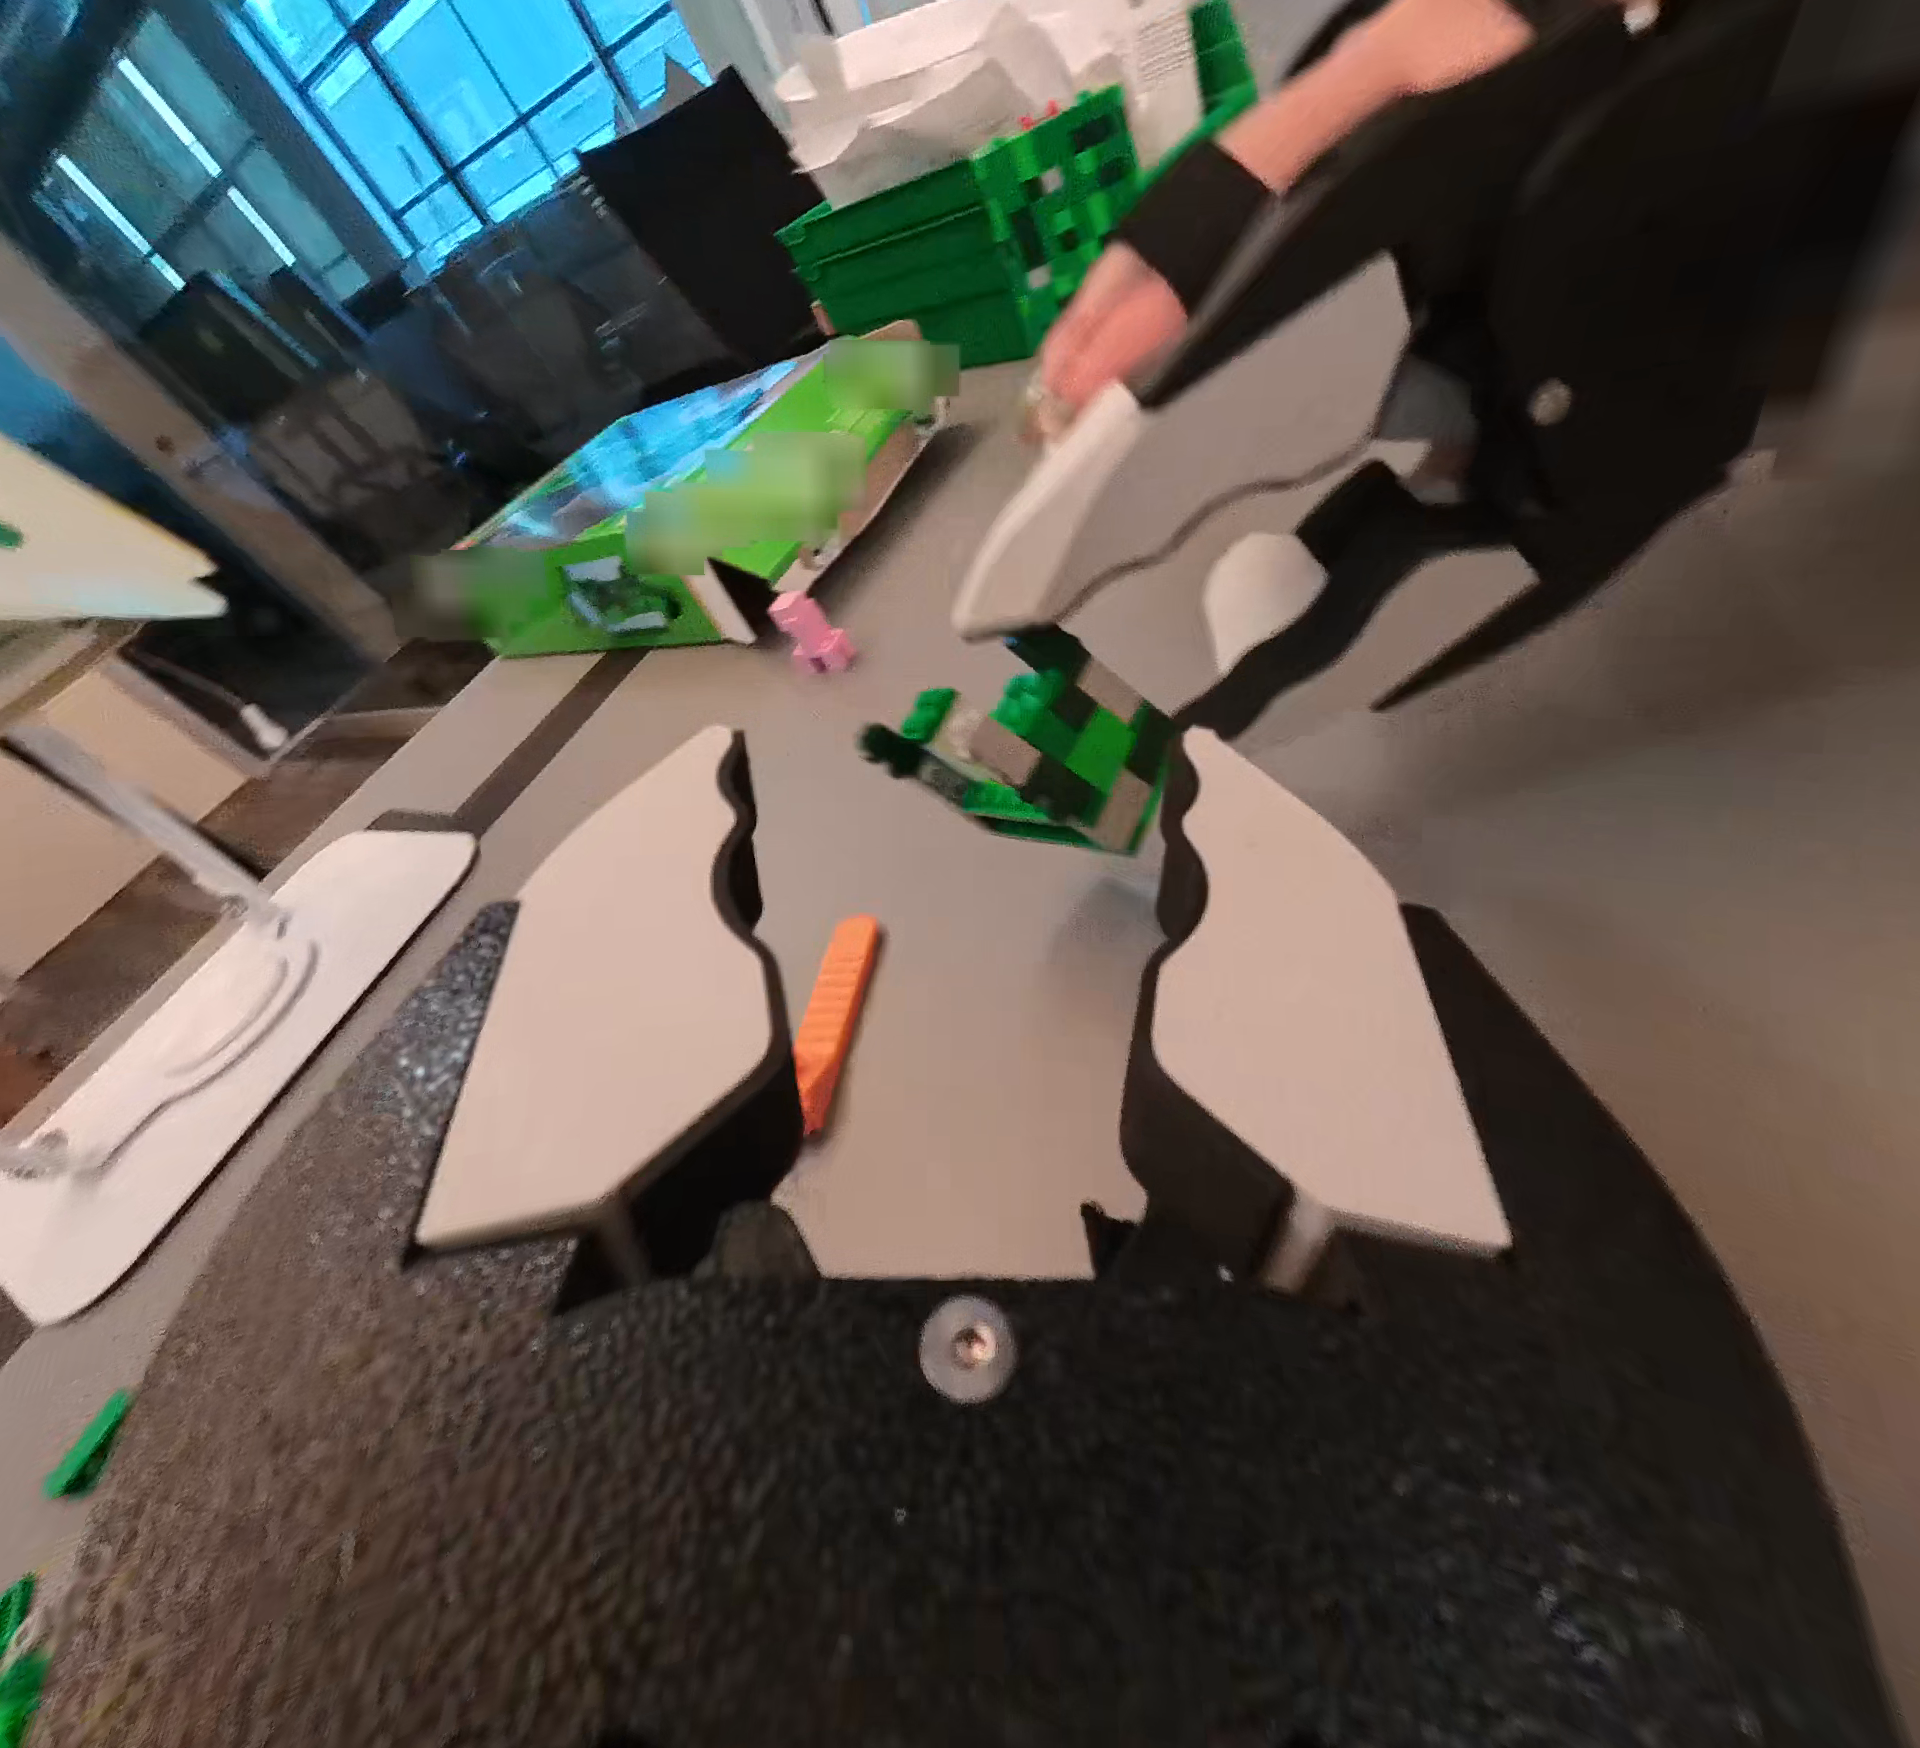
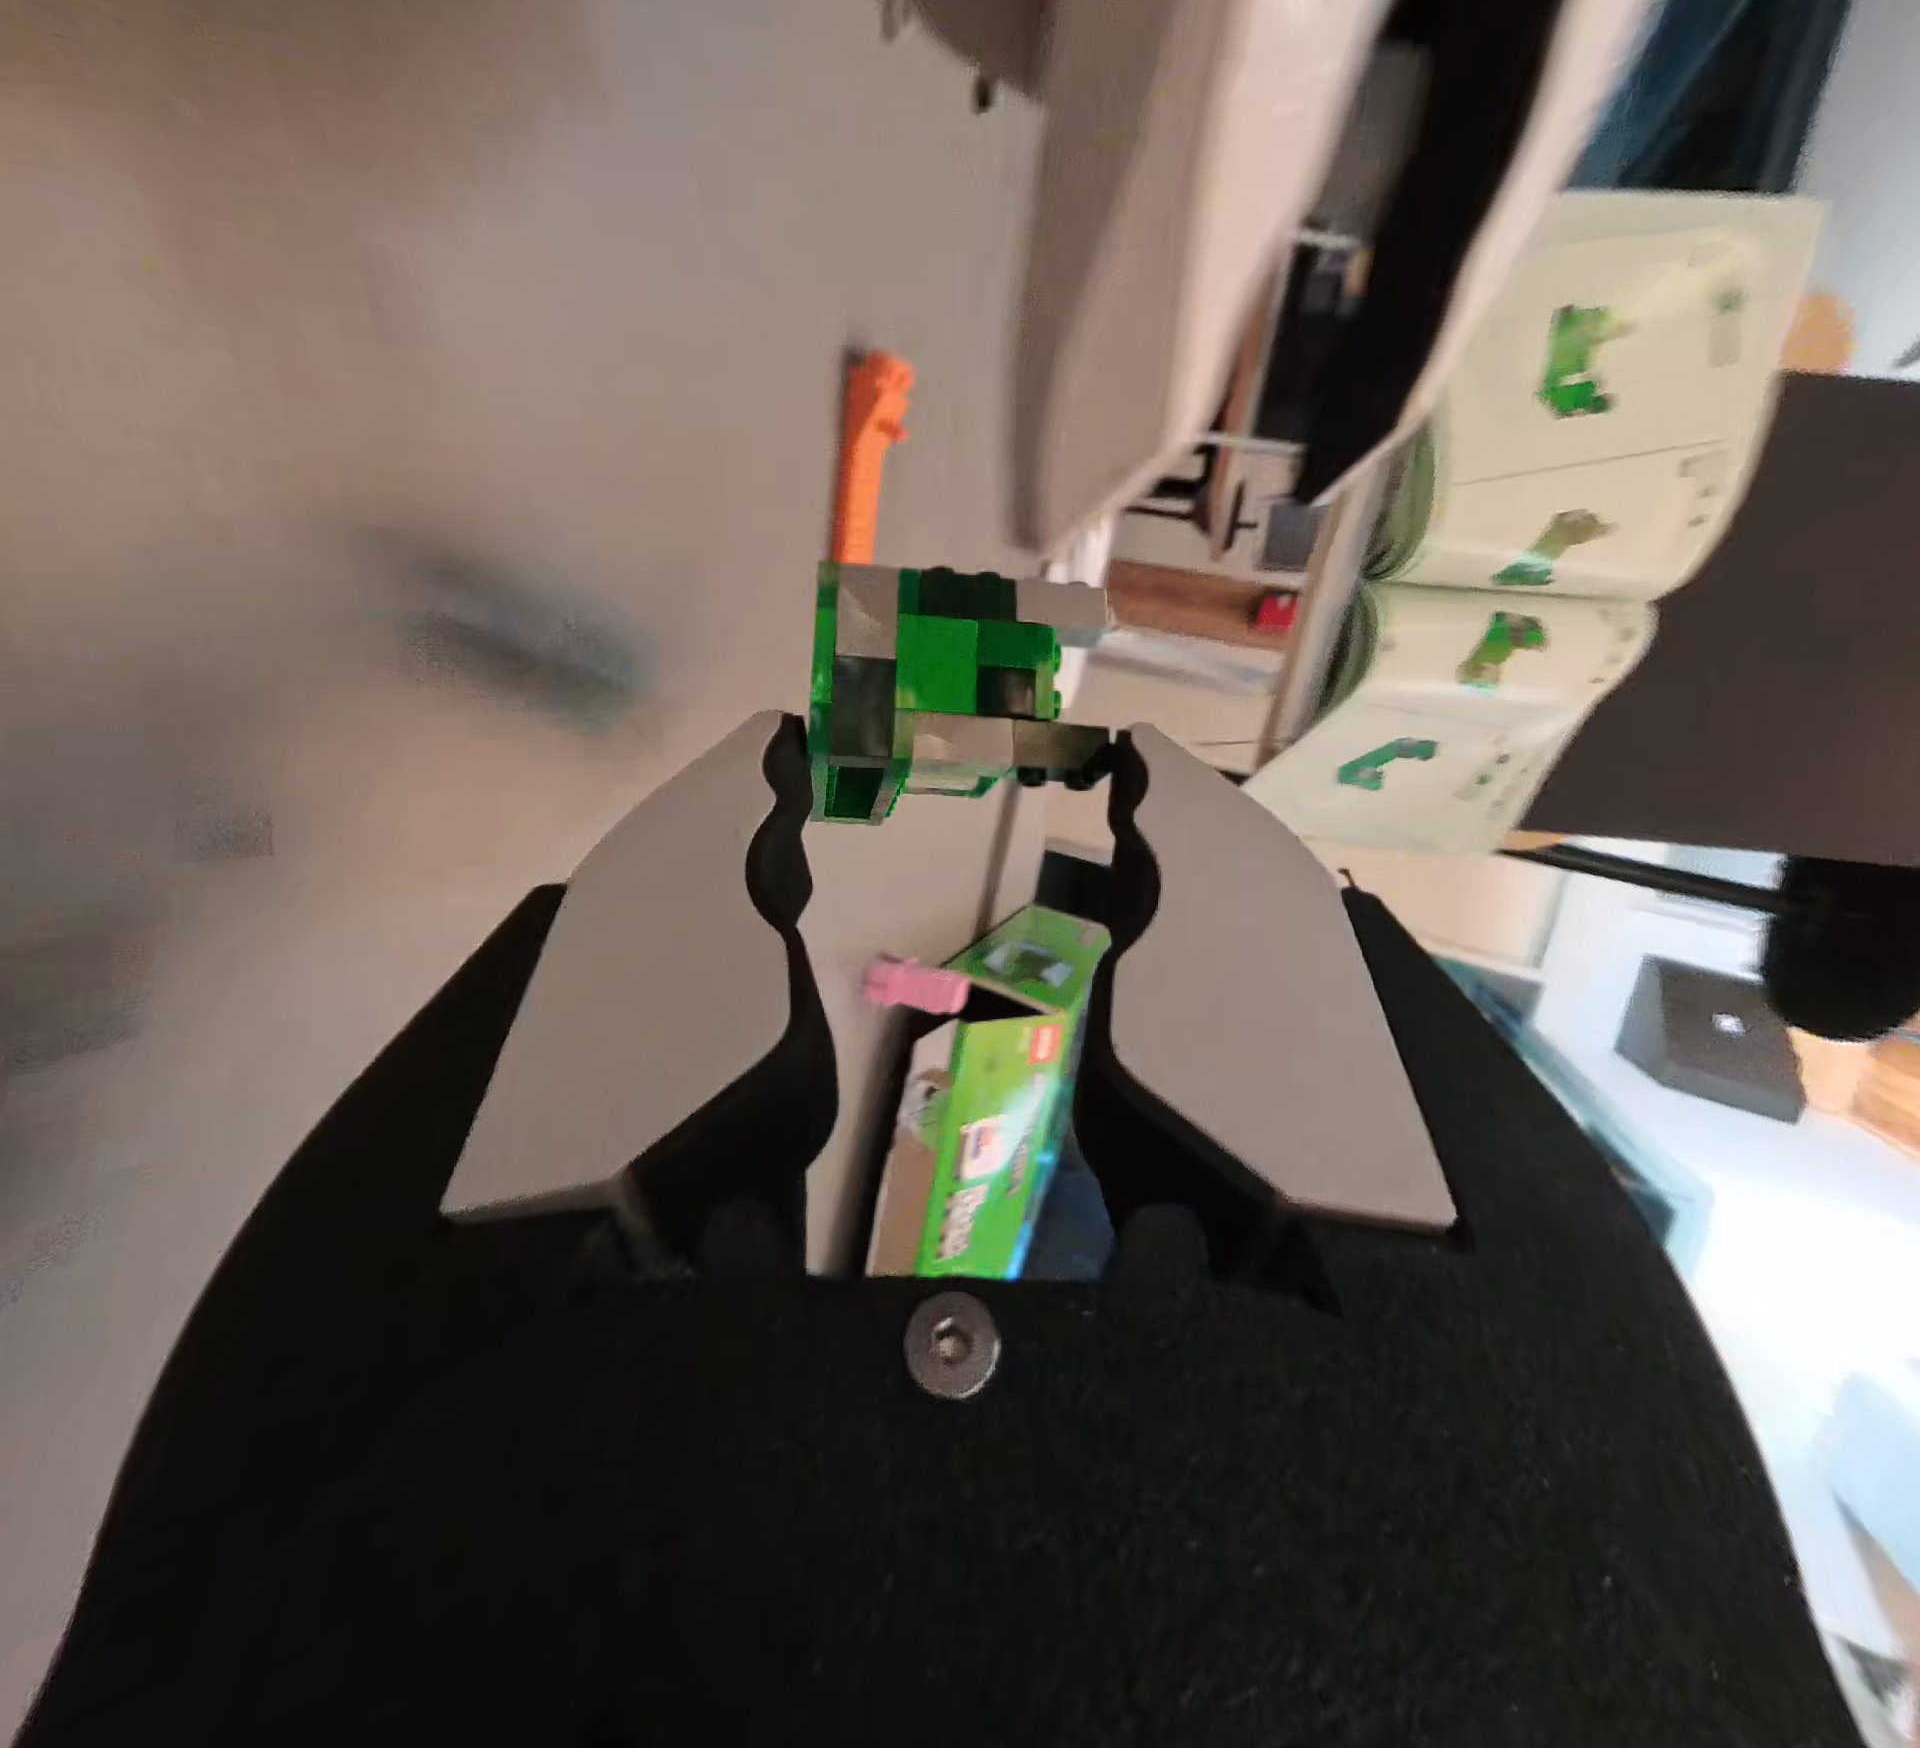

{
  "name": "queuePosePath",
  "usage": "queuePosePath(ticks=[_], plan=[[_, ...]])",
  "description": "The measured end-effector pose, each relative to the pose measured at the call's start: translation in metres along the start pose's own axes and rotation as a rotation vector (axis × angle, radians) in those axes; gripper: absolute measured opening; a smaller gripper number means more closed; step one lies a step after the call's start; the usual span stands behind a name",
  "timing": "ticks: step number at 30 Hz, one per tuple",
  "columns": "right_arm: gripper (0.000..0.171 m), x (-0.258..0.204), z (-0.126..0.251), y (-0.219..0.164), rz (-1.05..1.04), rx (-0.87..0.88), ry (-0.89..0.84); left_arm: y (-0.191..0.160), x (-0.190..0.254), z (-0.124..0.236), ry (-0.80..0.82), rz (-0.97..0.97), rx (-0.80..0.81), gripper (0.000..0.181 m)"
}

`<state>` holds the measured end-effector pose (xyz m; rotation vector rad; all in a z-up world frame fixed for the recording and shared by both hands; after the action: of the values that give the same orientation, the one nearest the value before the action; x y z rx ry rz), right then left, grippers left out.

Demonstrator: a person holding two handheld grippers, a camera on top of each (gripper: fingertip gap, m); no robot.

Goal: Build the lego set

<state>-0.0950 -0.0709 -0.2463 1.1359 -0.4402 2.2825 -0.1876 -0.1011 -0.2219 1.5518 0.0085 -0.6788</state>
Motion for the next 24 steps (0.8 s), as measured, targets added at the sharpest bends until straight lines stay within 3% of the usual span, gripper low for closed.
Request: queuePosePath(ticks=[5, 9, 18, 20, 24], plan=[[0.055, -0.009, -0.022, -0.001, -0.039, -0.062, 0.069, -0.011, -0.017, -0.001, 0.093, 0.011, -0.035, 0.062], [0.055, -0.007, -0.025, 0.003, -0.056, -0.038, 0.087, -0.017, -0.017, -0.004, 0.089, 0.015, -0.073, 0.063], [0.071, -0.011, 0.000, 0.009, -0.052, -0.004, 0.157, -0.025, -0.022, -0.007, 0.101, 0.056, -0.139, 0.063], [0.065, -0.010, 0.007, 0.002, -0.165, 0.043, 0.204, -0.029, -0.025, -0.007, 0.118, 0.065, -0.168, 0.062], [0.061, -0.004, 0.008, -0.014, -0.588, 0.288, 0.444, -0.032, -0.036, -0.006, 0.158, 0.128, -0.174, 0.062]])
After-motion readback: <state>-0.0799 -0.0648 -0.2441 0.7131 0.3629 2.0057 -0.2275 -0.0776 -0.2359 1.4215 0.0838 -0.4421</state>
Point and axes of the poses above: each gripper's, where its closed fingertips meet, z back along the fingers, y out of its top, x = y × z across the jaws, the point moved 5 cm from there along z, back along the fingers, and after that the axes turned 15 degrees about y, right-handed, at the moved point
